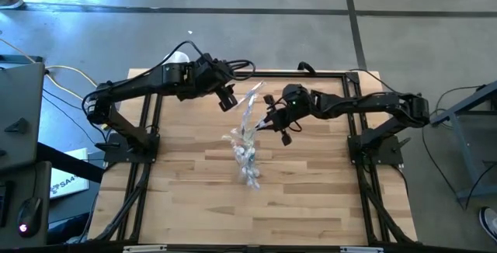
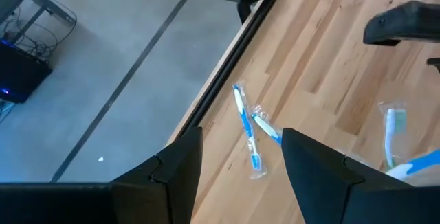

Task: Pick & Place toothbrushing station
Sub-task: Put the blue toothbrush into the transparent organizer

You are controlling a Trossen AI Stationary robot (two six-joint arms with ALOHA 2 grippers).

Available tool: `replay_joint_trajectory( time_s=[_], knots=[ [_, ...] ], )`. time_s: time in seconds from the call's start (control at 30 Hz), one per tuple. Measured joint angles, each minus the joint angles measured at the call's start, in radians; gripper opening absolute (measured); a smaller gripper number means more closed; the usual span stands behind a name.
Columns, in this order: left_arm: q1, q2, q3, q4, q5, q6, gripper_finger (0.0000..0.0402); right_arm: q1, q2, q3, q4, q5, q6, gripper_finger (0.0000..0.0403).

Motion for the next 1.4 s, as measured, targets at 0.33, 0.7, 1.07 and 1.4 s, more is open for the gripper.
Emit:
replay_joint_trajectory(
  time_s=[0.33,0.7,1.07,1.4],
  knots=[
    [0.000,0.000,0.000,0.040,-0.004,-0.121,0.0191,0.002,0.001,0.000,0.020,0.050,0.053,0.0008],
    [0.000,0.000,0.000,0.040,-0.003,-0.208,0.0191,0.038,0.001,0.000,0.019,0.088,0.088,0.0008],
    [0.000,0.000,0.000,0.041,0.000,-0.224,0.0191,0.117,-0.006,-0.002,0.013,0.186,0.052,0.0008],
    [0.000,0.001,0.000,0.041,0.000,-0.224,0.0191,0.087,0.000,-0.001,0.016,0.131,0.111,0.0008]
  ],
)
